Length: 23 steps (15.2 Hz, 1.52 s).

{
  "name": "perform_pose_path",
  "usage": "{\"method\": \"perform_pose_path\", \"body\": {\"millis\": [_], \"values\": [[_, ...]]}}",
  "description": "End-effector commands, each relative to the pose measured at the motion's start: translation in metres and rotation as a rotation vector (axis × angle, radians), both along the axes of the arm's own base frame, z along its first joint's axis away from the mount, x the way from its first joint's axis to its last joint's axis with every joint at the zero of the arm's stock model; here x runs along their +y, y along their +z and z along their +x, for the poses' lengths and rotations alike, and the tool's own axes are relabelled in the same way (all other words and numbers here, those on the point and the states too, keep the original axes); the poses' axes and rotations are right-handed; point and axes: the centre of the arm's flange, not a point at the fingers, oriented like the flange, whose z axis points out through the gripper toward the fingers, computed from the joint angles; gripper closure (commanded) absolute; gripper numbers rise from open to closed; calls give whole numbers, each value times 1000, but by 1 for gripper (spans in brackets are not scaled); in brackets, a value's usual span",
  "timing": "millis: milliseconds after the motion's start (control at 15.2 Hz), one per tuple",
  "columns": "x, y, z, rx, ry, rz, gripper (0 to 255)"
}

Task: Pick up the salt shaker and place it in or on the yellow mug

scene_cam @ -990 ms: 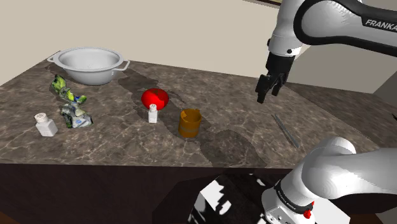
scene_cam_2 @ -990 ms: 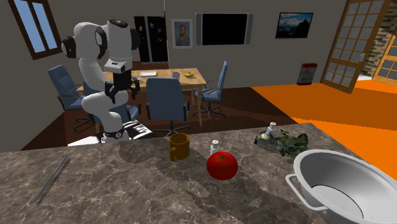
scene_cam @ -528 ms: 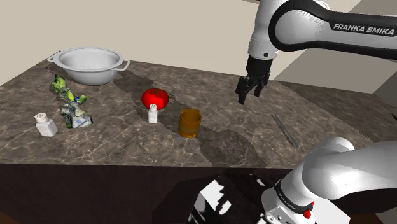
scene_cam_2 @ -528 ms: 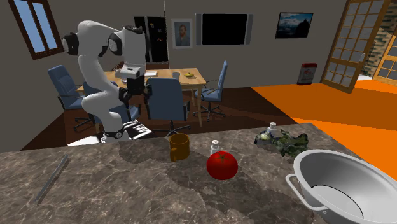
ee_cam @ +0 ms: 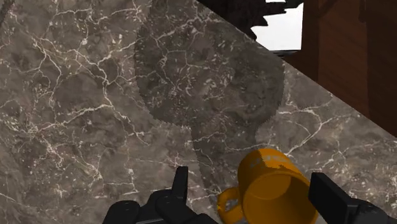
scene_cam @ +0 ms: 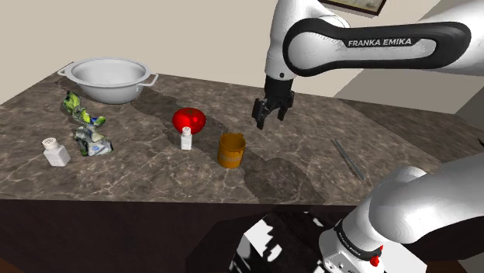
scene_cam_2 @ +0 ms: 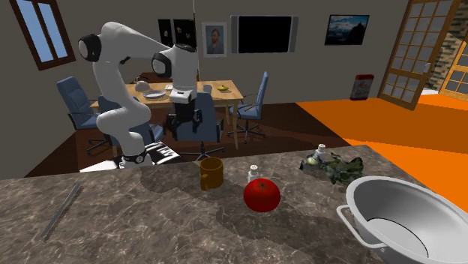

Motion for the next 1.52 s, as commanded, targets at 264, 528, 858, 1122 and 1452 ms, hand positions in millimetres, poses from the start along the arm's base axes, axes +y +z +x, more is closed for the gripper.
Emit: {"method": "perform_pose_path", "body": {"millis": [264, 528, 858, 1122, 1452], "values": [[47, -30, 54, -36, 3, -4, 0], [78, -48, 90, -60, 6, -8, 0], [117, -69, 135, -90, 9, -12, 0], [148, -85, 171, -114, 12, -16, 0], [180, -101, 209, -138, 15, -20, 0]]}}
